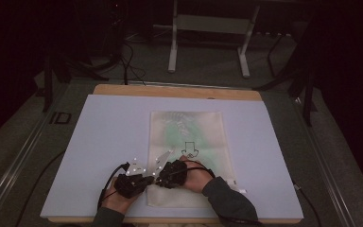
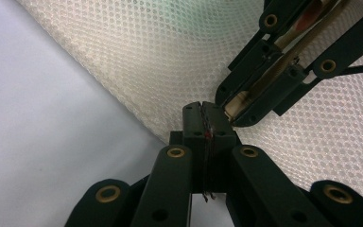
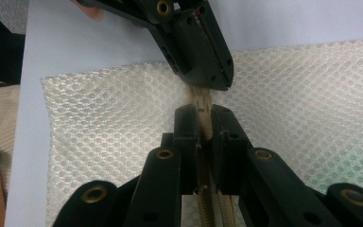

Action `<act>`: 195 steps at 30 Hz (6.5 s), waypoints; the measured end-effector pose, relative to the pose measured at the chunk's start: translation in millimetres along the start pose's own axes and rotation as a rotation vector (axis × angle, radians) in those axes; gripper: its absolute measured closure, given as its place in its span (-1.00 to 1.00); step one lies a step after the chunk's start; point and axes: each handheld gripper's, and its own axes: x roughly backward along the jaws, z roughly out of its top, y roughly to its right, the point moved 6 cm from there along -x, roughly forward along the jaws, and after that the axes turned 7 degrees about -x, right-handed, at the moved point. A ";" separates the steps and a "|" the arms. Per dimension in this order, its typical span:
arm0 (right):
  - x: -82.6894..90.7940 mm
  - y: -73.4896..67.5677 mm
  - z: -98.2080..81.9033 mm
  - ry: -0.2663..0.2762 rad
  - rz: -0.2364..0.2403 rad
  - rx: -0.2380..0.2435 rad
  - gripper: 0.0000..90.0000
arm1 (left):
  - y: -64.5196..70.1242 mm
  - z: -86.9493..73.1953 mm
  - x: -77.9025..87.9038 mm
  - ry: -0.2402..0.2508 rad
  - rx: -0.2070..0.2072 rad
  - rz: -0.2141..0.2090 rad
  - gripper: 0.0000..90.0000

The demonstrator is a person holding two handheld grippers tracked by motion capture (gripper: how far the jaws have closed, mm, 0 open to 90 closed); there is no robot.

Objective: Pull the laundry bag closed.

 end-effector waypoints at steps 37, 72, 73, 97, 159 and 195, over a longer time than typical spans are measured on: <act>14.8 -2.5 -17.1 -0.082 -0.038 0.025 0.83 | 0.0 -0.2 -0.5 -0.007 -0.013 0.007 0.98; 29.0 -3.2 -33.9 -0.141 -0.061 0.050 0.83 | 0.6 -0.3 -0.5 -0.005 -0.026 0.010 0.98; 29.5 -3.2 -34.0 -0.141 -0.061 0.051 0.83 | 0.7 -0.3 -0.5 -0.006 -0.027 0.011 0.98; 36.9 -3.4 -41.8 -0.166 -0.072 0.061 0.83 | 0.3 -0.3 -0.5 -0.006 -0.025 0.005 0.98; 54.2 1.0 -66.4 -0.219 -0.072 0.044 0.83 | 0.0 -0.4 -0.6 -0.005 -0.027 0.003 0.98; 63.6 3.0 -80.2 -0.210 -0.079 0.017 0.83 | 0.0 -0.4 -0.6 -0.004 -0.025 0.003 0.98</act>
